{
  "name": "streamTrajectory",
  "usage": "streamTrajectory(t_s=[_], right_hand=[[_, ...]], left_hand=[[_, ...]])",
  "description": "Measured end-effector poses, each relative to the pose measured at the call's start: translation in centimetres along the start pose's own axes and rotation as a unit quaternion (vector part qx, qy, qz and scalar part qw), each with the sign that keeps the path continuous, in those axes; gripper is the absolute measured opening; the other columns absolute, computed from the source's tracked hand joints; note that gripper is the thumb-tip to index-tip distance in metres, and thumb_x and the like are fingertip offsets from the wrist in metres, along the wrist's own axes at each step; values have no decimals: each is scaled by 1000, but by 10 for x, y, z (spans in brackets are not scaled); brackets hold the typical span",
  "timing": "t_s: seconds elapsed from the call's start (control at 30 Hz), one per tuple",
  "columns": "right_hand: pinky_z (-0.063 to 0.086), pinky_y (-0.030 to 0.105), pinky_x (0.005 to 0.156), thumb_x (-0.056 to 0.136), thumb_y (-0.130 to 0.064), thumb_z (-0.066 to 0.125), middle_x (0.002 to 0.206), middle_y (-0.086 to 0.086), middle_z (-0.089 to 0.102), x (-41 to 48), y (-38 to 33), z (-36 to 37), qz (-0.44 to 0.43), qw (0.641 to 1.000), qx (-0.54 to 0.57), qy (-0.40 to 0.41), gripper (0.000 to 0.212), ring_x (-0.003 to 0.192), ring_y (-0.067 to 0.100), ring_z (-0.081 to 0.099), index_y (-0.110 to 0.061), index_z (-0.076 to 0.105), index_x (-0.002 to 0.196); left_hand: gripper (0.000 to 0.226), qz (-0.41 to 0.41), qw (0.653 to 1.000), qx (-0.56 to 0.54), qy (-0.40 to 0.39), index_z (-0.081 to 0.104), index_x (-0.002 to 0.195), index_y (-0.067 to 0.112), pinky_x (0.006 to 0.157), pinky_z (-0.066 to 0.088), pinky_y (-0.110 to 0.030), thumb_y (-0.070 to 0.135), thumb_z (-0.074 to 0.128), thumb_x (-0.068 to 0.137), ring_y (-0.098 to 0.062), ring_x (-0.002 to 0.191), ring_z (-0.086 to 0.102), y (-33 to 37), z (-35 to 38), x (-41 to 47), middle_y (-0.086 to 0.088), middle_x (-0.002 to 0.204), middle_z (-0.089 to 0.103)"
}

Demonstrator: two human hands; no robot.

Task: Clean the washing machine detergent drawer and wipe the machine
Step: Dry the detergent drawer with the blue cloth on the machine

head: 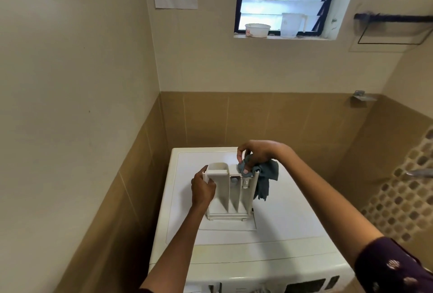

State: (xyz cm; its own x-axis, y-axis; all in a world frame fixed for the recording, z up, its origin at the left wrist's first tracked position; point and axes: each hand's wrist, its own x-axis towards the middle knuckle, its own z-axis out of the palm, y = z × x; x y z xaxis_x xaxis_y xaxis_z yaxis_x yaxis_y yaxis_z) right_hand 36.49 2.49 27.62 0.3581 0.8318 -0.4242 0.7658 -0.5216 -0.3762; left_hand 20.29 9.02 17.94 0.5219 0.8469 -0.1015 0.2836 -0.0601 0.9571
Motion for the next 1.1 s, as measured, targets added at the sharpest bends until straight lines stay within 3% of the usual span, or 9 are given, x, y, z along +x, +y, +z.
streamTrajectory(t_s=[0.23,0.37,0.47,0.67,0.73,0.8,0.87,0.97,1.1], right_hand=[[41,26,63,84,-17,60,101,7,59,9,-9,18,32,988,-143,45,18,82,23,50,-19,43,92],[39,27,64,89,-10,50,114,15,60,13,-16,33,30,960,-245,131,14,92,32,57,-11,55,102],[40,28,66,88,-6,52,111,18,63,14,-14,35,39,953,-242,176,21,100,35,61,-2,59,106],[37,27,64,88,-6,53,109,14,63,11,-15,32,16,969,-196,151,17,78,24,49,-4,60,104],[38,27,63,85,-9,58,106,10,62,8,-12,22,22,980,-152,126,9,81,23,49,-10,58,94],[43,29,62,80,-6,67,95,7,58,4,0,5,28,988,-65,135,20,83,23,52,-16,49,78],[49,34,67,78,-3,70,86,6,56,-5,17,-9,-1,983,110,149,30,84,26,57,-17,44,75],[53,24,62,86,-2,62,80,4,55,-18,31,-1,-90,909,382,139,23,72,15,61,-16,44,82],[48,17,62,83,-4,66,76,-1,55,-7,32,54,-150,828,510,179,20,68,7,57,-17,50,79]], left_hand=[[48,10,1000,16,-1,43,136,4,104,37,-38,0,55,89,-32,127,45,2,-3,-3,-15,138,48],[47,17,1000,16,-4,46,134,4,103,39,-38,-2,56,88,-32,125,48,1,-1,-1,-15,135,51],[48,18,1000,23,-1,45,135,5,102,40,-36,-3,55,88,-31,125,48,4,1,-1,-15,136,51],[49,18,1000,24,2,45,135,5,103,39,-38,-2,56,88,-32,127,45,1,0,-1,-15,135,50],[49,13,999,33,2,43,136,6,103,38,-36,-2,55,89,-31,128,43,0,-2,0,-14,136,48],[49,11,999,33,4,43,136,6,103,38,-36,-2,55,89,-31,128,42,-2,-2,4,-16,136,47],[48,1,1000,29,7,43,135,5,102,39,-36,-2,54,89,-33,127,43,-2,-2,6,-17,136,47],[47,-18,999,21,18,44,134,3,100,41,-38,-3,54,88,-34,124,46,1,1,11,-18,135,49],[47,-31,999,23,29,44,133,1,100,40,-40,-4,52,87,-36,124,46,6,6,15,-20,135,48]])
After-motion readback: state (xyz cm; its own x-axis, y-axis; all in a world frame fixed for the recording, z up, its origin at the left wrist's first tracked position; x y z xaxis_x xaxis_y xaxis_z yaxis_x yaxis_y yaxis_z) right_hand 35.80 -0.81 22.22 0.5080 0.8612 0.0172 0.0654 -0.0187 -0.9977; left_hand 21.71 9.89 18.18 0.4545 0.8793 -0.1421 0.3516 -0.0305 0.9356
